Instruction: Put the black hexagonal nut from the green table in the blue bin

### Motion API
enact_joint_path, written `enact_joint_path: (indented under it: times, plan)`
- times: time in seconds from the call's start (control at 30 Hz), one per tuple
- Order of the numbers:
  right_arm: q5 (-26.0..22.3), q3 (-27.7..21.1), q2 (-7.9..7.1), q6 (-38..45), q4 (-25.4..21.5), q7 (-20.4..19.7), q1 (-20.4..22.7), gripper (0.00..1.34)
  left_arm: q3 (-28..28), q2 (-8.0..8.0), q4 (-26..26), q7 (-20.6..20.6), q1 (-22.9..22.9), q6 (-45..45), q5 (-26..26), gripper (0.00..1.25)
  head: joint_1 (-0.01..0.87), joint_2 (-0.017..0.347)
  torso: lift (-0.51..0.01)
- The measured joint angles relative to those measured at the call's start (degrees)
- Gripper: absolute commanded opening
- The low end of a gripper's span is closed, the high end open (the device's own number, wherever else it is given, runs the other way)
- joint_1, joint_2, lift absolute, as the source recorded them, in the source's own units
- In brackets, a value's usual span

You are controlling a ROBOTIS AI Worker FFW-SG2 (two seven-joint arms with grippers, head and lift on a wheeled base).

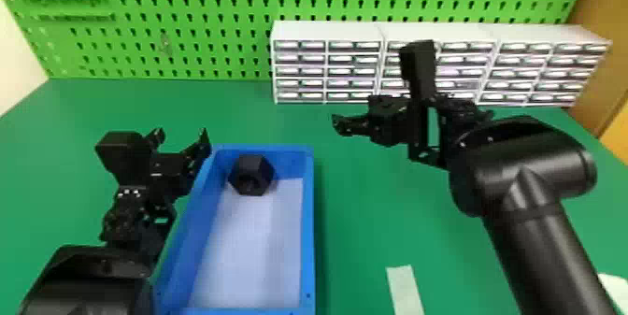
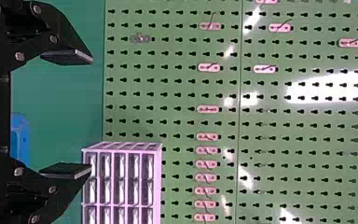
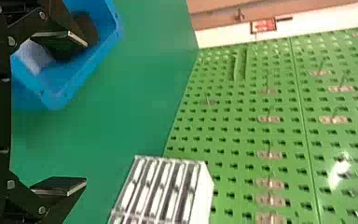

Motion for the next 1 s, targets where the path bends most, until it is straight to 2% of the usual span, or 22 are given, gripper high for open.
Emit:
enact_joint_path:
  times: [0.13,0.6,1.0]
  plan:
    - [0.9,-2.4,0.35,-2.0,0.0,-0.4,1.1,1.08,0.0,0.00,-0.1,0.0,0.0,0.0,0.0,0.81,0.686,0.052,-0.097]
    - [1.4,-8.8,1.72,-9.7,0.1,-6.2,5.7,1.08,-0.2,0.00,-0.3,0.0,-0.3,0.0,0.0,0.81,0.686,0.052,-0.097]
    - [0.7,-12.2,2.75,-19.8,0.0,-15.4,10.4,1.08,-0.2,0.00,-0.3,0.0,-0.6,0.0,-0.1,0.81,0.686,0.052,-0.097]
